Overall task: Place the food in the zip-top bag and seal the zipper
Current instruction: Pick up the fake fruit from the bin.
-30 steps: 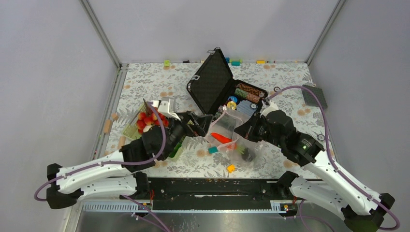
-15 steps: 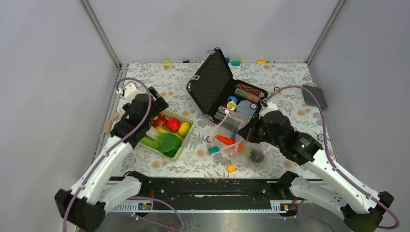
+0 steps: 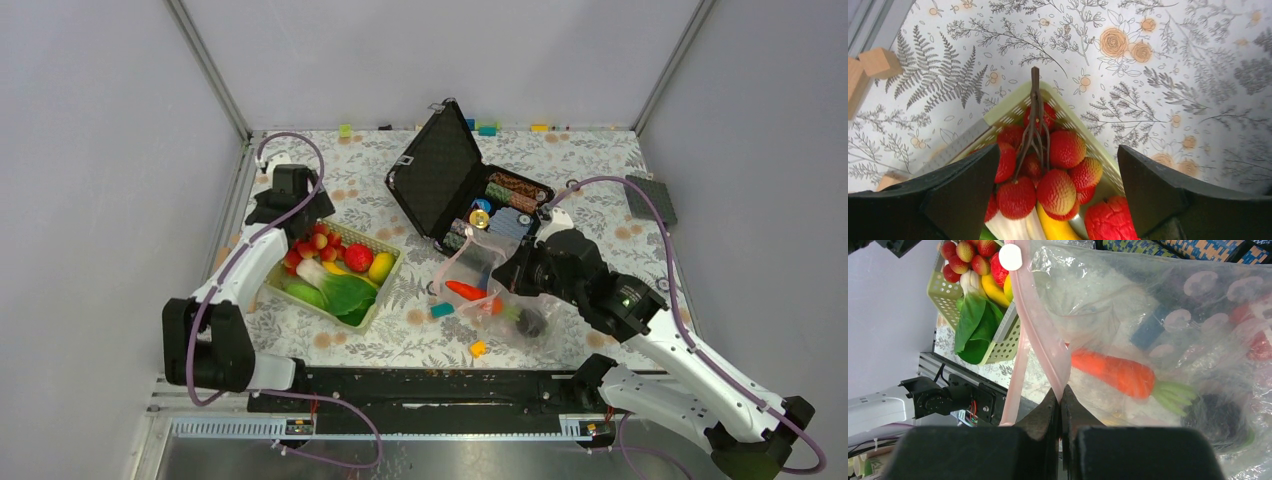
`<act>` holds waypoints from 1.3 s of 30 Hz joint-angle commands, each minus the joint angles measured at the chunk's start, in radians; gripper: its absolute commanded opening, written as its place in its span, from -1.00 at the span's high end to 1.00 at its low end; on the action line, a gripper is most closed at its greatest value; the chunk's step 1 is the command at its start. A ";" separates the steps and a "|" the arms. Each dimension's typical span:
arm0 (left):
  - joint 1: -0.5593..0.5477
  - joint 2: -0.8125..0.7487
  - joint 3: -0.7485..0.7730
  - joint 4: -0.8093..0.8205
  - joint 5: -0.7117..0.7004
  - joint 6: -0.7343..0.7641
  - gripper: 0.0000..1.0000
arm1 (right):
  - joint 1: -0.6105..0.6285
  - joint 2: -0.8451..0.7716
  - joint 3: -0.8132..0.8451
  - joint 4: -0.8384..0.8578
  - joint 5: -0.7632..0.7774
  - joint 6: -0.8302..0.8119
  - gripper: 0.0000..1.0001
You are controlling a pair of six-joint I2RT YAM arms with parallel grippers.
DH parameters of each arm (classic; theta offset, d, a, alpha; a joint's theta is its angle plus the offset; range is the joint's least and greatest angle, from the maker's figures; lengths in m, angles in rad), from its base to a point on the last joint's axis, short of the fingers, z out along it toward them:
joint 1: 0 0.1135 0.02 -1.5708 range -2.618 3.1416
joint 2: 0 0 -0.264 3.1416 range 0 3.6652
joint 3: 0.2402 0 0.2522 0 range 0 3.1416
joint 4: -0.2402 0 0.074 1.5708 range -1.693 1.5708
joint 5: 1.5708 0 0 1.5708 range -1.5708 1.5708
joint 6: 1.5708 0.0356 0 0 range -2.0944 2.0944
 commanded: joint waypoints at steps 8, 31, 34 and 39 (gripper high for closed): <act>0.020 0.107 0.043 0.087 -0.019 0.149 -0.50 | -0.005 -0.038 -0.024 0.026 0.028 -0.040 0.98; 0.033 0.246 0.072 0.086 -0.098 0.145 -0.06 | -0.006 -0.048 -0.035 0.009 0.081 -0.048 0.98; 0.033 0.244 0.068 0.084 -0.109 0.147 -0.05 | -0.005 -0.048 -0.033 0.009 0.084 -0.047 0.97; 0.033 0.184 0.035 0.072 -0.090 0.129 0.00 | -0.006 -0.030 -0.027 0.009 0.090 -0.048 0.97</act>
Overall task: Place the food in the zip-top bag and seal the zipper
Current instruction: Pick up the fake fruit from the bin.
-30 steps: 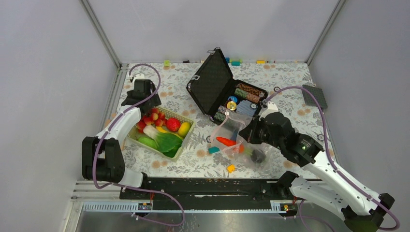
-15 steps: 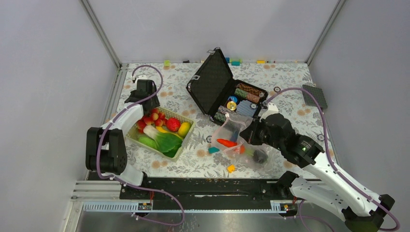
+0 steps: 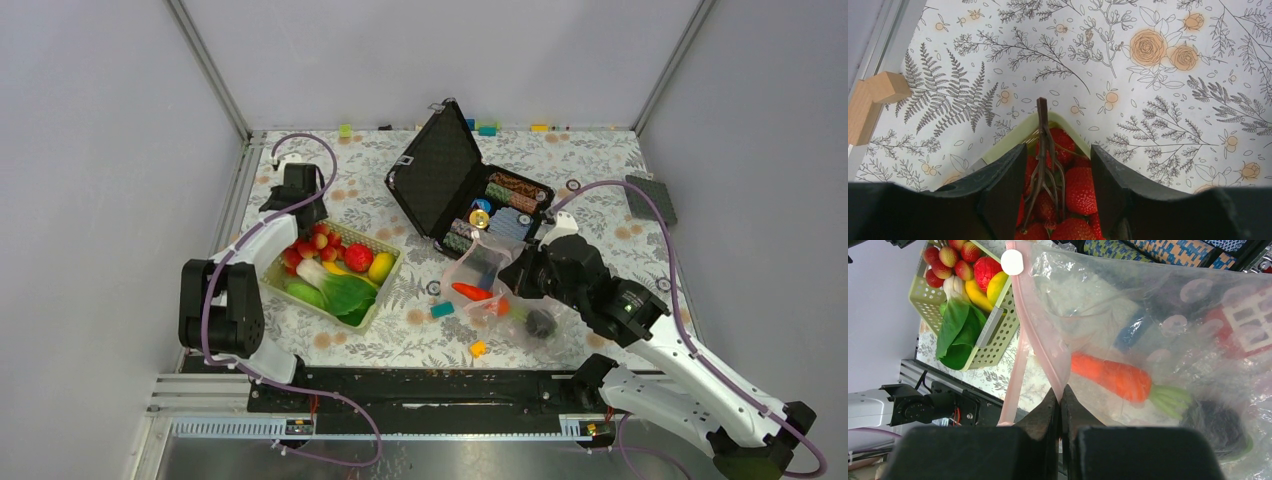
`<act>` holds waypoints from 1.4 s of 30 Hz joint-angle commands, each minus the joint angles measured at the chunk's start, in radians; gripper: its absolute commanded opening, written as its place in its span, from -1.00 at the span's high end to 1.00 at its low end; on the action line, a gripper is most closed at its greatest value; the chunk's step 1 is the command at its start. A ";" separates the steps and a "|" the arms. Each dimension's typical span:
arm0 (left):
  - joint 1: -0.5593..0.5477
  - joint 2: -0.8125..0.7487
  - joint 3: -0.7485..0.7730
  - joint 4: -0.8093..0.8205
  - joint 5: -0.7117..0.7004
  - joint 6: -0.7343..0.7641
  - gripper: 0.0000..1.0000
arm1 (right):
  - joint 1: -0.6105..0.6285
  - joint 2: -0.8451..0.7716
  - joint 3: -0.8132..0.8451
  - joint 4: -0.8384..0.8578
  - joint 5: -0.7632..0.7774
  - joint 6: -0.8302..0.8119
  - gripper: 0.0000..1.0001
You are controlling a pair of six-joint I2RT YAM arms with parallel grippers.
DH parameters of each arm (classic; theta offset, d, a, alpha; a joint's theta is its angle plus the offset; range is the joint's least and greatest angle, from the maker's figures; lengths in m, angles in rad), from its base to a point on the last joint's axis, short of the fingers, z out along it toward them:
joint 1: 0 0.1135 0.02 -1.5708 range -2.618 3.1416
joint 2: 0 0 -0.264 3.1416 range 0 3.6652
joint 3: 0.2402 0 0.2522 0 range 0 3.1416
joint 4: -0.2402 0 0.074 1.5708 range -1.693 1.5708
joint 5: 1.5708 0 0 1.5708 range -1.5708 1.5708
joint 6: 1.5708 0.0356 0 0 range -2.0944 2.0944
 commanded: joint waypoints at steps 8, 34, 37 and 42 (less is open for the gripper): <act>0.009 -0.172 -0.098 0.049 -0.003 -0.002 -0.02 | -0.006 0.045 0.030 0.010 0.032 -0.020 0.97; 0.030 0.032 -0.023 0.040 0.012 0.011 0.05 | -0.006 0.084 0.049 0.010 0.044 -0.029 0.97; 0.030 0.047 -0.014 0.033 0.008 0.019 0.15 | -0.006 0.081 0.051 0.009 0.045 -0.029 0.97; 0.031 0.046 -0.016 0.031 0.005 0.019 0.40 | -0.006 0.080 0.055 0.010 0.045 -0.029 0.97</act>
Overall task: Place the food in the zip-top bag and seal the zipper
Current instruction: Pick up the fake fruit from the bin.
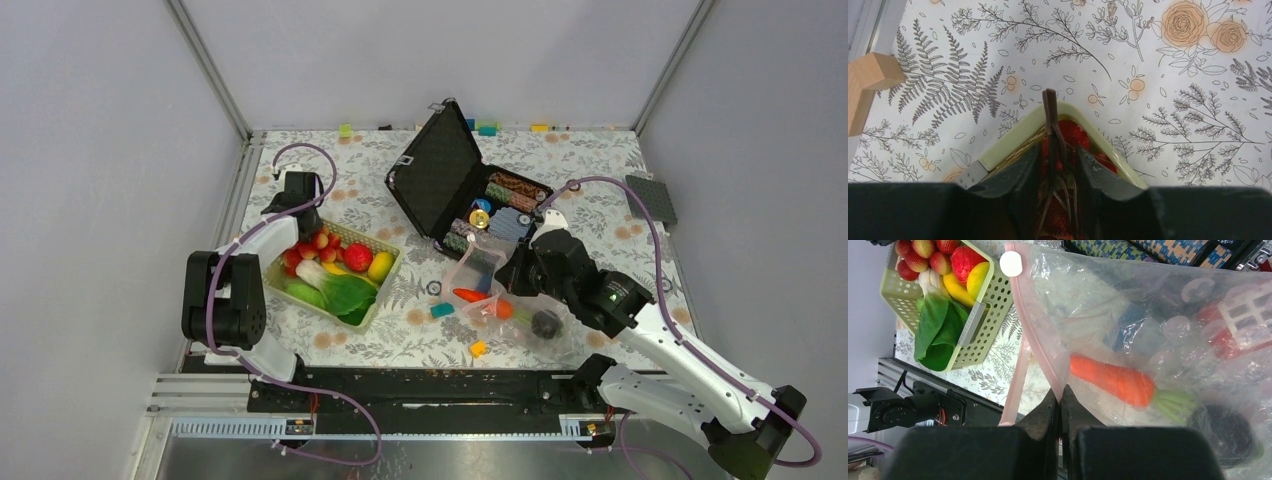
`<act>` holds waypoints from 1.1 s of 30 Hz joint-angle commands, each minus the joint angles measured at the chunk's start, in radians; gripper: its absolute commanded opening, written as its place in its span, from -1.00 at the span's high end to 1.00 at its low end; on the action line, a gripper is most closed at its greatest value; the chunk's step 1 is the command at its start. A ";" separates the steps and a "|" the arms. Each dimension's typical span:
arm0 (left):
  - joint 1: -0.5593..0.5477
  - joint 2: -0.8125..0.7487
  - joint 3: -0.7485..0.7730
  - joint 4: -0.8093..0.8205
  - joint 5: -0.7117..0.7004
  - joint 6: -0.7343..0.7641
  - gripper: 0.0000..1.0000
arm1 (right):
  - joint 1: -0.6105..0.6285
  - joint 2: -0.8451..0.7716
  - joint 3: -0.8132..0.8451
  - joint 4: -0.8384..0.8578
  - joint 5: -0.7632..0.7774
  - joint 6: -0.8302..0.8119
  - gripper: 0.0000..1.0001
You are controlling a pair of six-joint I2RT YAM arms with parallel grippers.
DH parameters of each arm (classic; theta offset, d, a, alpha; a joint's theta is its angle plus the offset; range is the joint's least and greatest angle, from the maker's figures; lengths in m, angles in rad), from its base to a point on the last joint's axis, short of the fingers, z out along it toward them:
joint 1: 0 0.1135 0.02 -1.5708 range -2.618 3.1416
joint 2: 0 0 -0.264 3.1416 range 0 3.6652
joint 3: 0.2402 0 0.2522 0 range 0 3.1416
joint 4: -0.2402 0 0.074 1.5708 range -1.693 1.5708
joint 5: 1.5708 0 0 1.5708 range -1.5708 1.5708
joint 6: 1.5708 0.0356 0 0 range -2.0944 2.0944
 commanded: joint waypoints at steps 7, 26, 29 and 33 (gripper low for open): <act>0.007 -0.023 0.011 0.021 0.035 0.014 1.00 | -0.006 -0.018 0.045 0.010 0.038 -0.012 0.97; -0.099 -0.736 -0.233 0.087 -0.015 -0.073 1.00 | -0.006 -0.050 0.058 -0.002 -0.016 -0.001 1.00; -0.137 -0.805 -0.219 0.079 0.009 -0.076 1.00 | -0.007 -0.039 0.062 0.000 -0.037 0.000 1.00; -0.217 -0.883 -0.216 0.117 0.094 -0.090 1.00 | -0.006 -0.027 0.071 -0.001 -0.084 0.007 1.00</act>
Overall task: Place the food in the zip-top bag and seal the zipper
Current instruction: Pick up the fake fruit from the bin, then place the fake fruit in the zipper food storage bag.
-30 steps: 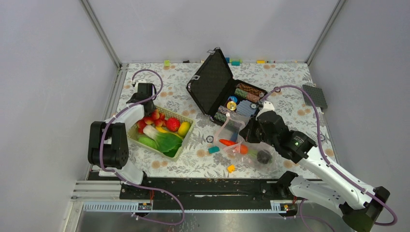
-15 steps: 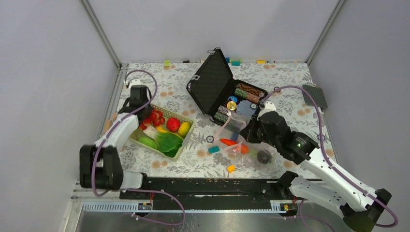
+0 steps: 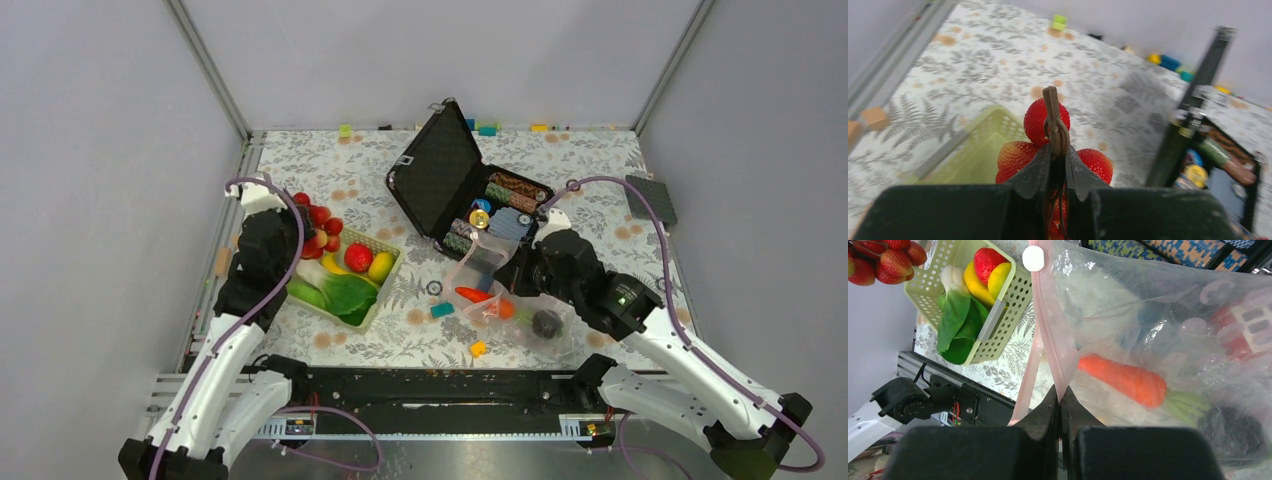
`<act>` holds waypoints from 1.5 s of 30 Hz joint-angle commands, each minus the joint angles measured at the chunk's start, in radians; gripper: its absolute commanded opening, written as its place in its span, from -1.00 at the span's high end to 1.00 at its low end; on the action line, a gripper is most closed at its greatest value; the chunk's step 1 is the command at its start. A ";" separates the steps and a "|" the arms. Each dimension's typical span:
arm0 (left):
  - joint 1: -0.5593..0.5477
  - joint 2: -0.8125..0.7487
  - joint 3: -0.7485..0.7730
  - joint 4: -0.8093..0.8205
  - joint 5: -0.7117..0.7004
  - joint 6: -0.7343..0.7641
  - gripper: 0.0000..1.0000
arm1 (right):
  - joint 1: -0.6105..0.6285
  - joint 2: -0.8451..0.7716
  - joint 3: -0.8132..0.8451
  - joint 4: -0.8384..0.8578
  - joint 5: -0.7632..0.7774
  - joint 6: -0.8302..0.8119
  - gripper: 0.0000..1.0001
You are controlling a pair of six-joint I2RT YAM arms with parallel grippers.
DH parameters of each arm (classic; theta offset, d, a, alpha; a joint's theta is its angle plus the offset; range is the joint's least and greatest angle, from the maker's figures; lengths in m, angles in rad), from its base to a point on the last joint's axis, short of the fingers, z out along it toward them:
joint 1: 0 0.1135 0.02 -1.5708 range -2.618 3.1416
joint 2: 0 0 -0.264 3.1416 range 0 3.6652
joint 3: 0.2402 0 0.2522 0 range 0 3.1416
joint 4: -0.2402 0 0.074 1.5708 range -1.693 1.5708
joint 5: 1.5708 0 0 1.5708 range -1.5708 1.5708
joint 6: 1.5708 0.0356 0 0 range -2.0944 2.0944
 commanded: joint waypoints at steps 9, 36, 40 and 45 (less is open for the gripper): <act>-0.387 -0.118 0.028 0.288 0.302 -0.033 1.00 | -0.007 0.022 0.107 -0.048 -0.128 0.003 1.00; -0.806 0.027 0.041 0.721 0.539 -0.034 1.00 | -0.011 0.069 0.279 -0.212 -0.258 -0.015 1.00; -0.807 0.046 0.015 0.781 0.586 -0.107 1.00 | -0.014 0.047 0.264 -0.174 -0.259 0.011 1.00; -0.807 0.086 -0.005 0.809 0.608 -0.173 1.00 | -0.016 0.017 0.248 -0.144 -0.263 0.041 1.00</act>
